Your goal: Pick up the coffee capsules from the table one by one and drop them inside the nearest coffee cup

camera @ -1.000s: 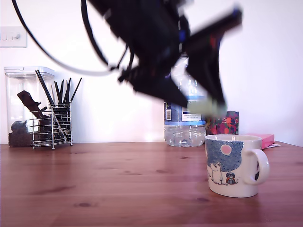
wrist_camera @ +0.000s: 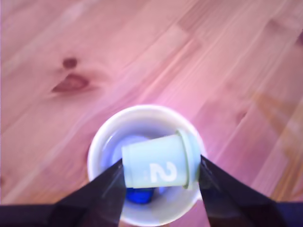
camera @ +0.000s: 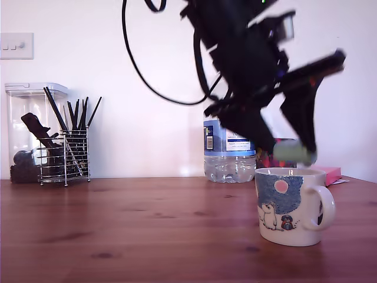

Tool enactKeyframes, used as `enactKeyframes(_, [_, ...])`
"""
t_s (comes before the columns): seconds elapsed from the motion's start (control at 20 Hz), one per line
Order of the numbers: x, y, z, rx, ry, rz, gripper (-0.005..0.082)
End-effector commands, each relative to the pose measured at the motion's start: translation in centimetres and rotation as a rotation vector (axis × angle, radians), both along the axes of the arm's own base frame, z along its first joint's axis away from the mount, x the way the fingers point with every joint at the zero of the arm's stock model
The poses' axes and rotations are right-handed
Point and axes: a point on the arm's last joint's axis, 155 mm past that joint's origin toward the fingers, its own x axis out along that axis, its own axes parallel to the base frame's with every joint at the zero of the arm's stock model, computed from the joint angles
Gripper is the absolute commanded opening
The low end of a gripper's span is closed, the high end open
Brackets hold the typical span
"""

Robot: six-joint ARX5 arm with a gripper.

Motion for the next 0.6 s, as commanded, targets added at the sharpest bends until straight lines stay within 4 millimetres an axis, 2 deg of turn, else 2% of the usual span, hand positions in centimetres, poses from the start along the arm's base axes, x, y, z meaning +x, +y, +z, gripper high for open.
enactKeyframes(0.0, [0.4, 0.2, -0.3, 0.003, 0.001, 0.004, 0.0313])
enactKeyframes(0.2, [0.4, 0.5, -0.5, 0.007, 0.015, 0.005, 0.0314])
enactKeyframes(0.45, [-0.5, 0.1, -0.6, -0.002, 0.046, -0.016, 0.0332])
enactKeyframes(0.5, [-0.5, 0.2, -0.7, 0.001, 0.048, -0.016, 0.0379])
enactKeyframes(0.55, [-0.6, 0.2, -0.7, 0.003, 0.050, -0.016, 0.0471])
